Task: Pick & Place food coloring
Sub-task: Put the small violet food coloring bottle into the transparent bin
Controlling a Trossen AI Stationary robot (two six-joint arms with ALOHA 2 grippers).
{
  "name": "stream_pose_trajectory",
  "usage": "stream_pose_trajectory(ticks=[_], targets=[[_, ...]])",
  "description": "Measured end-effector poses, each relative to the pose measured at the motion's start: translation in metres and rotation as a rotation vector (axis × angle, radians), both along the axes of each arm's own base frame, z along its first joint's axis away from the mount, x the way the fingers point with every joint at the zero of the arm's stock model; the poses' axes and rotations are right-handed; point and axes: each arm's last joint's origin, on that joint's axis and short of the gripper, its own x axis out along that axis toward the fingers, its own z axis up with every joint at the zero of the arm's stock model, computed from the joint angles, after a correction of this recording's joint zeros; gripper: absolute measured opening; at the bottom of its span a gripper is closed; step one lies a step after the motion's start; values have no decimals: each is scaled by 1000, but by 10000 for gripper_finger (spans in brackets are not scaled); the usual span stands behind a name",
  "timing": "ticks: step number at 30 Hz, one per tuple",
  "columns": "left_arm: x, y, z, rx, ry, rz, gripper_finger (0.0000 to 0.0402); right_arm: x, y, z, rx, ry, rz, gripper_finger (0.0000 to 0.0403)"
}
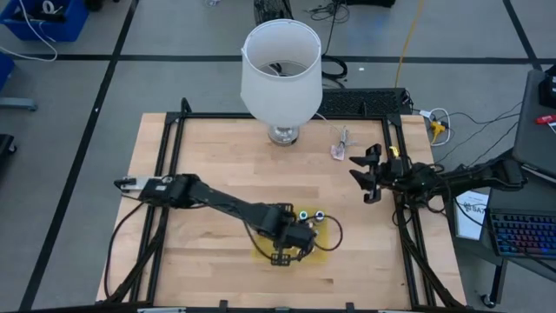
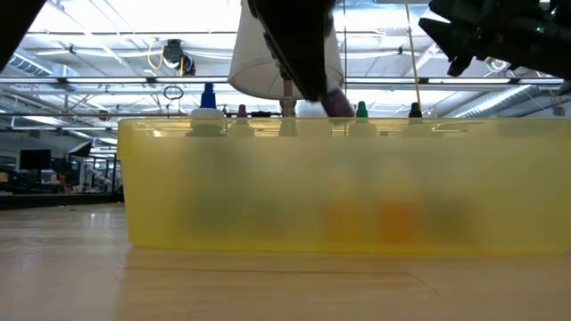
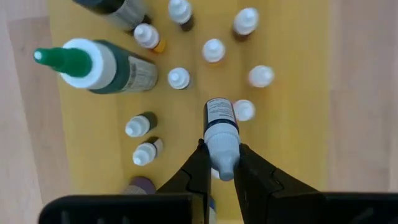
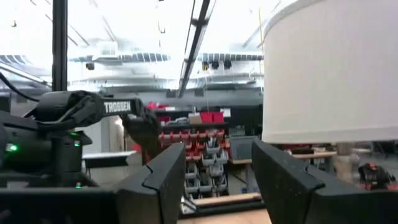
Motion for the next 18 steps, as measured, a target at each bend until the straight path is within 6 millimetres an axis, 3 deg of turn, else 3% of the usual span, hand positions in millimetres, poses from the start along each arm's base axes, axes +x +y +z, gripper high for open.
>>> stream_pose_trajectory(ticks=[10,18], targets=[[7,32,-26,-75,125,94,50,1,0,-2,12,23,9,173],[-2,29,-45,-118,226,90,50,1,0,-2,12,24,9,173]])
